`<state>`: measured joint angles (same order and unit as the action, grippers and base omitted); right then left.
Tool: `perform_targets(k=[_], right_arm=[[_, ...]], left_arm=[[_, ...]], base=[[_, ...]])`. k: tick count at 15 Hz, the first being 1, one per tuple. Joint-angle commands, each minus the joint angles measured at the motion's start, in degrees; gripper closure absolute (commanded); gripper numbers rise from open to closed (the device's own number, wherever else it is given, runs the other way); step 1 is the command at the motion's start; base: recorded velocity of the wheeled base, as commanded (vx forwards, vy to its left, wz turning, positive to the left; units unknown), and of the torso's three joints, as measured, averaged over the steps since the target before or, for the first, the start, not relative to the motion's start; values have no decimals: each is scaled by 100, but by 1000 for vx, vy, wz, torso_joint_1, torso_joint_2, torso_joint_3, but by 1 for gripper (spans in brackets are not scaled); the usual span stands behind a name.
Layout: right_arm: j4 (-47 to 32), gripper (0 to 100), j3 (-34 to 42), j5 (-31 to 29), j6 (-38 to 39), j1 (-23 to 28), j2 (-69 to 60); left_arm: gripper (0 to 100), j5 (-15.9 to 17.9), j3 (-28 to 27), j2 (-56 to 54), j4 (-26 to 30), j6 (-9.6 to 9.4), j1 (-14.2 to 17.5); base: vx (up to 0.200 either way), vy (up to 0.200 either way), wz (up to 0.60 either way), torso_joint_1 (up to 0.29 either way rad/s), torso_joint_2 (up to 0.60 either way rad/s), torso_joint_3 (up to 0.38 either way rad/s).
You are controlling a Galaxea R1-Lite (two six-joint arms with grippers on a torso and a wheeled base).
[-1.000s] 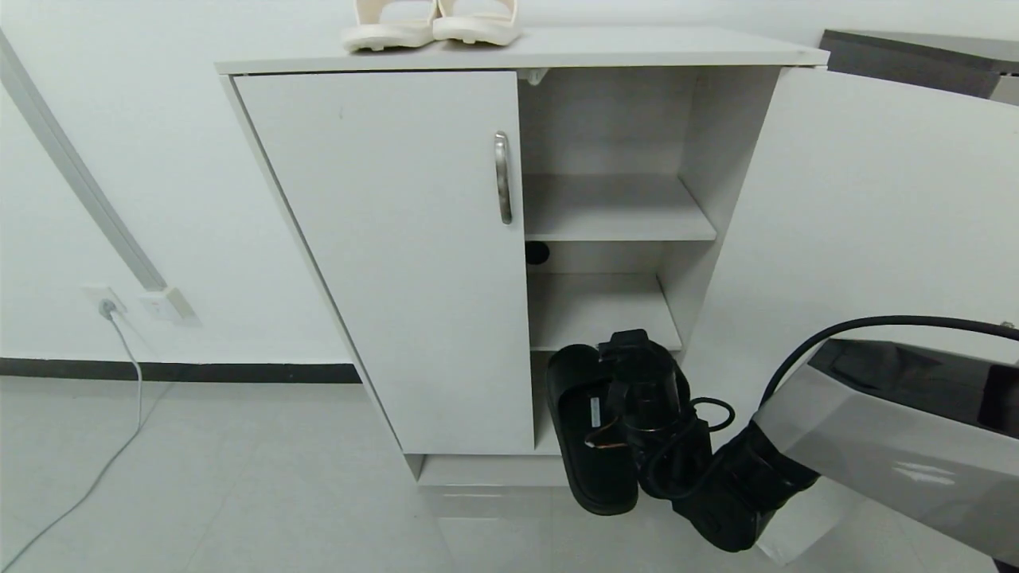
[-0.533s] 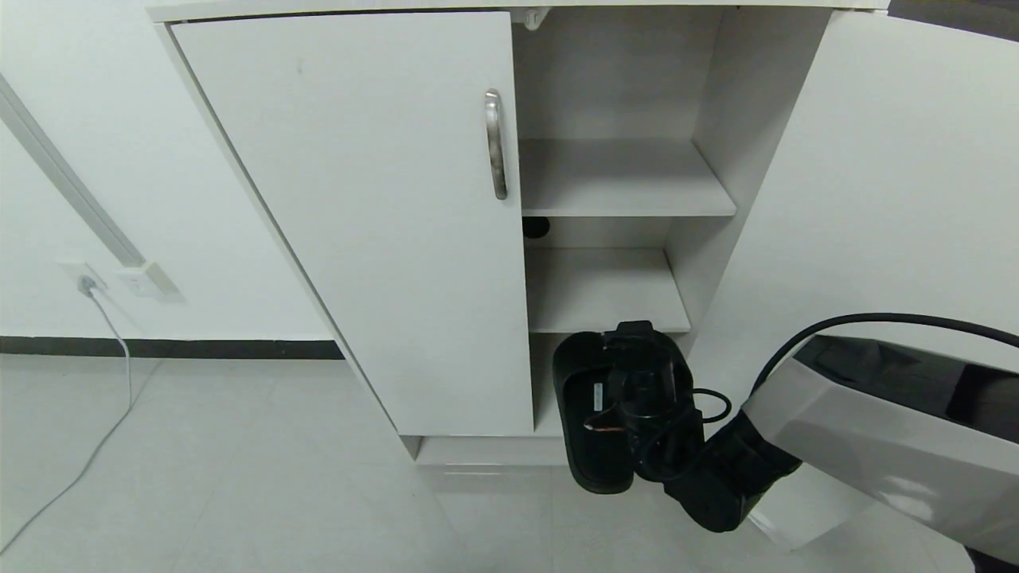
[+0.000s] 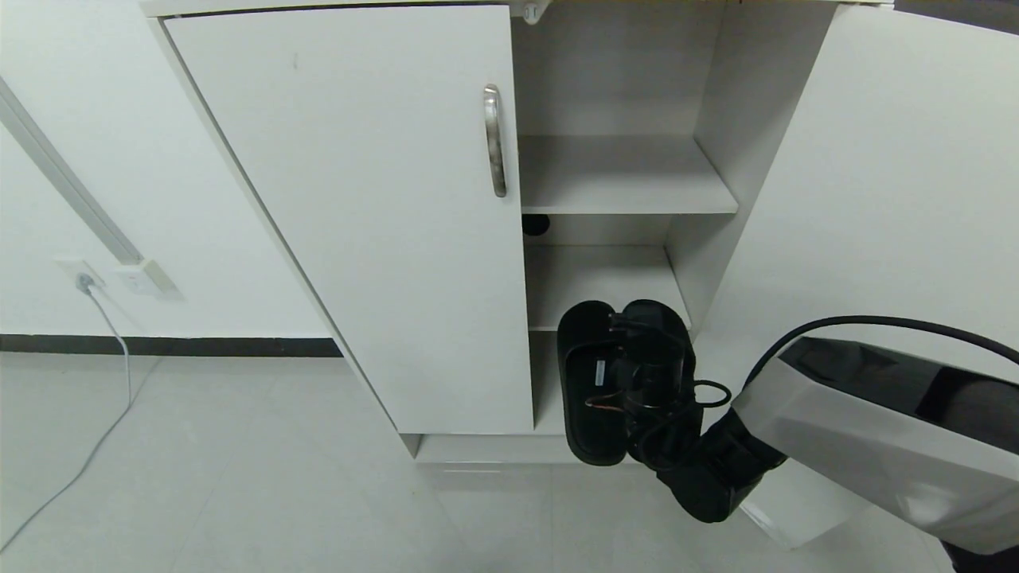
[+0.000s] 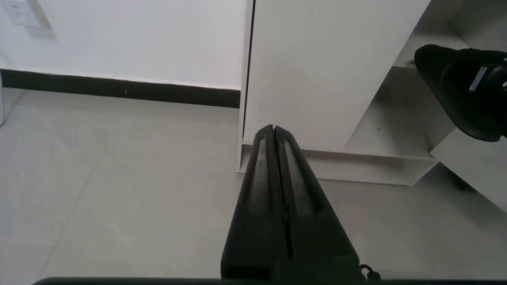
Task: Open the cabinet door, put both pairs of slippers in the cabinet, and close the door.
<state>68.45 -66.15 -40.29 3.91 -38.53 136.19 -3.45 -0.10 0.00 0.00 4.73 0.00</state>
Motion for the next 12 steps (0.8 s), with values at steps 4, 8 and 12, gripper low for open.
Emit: perform_targets(k=[4,8,12], right_arm=[[19,100,-21,-5,-13,57,179],[28,100,-30,-5,-13,57,136],[28,100,-56,-5,-22,57,100]], left_arm=[[100,2,1,9,0,2,0],[100,2,1,9,0,-7,0],[100,11,1,9,0,2,0]], base=[[0,0,0,0,0,0],[100,0,0,1,1,1],[200,0,0,1,2,2]])
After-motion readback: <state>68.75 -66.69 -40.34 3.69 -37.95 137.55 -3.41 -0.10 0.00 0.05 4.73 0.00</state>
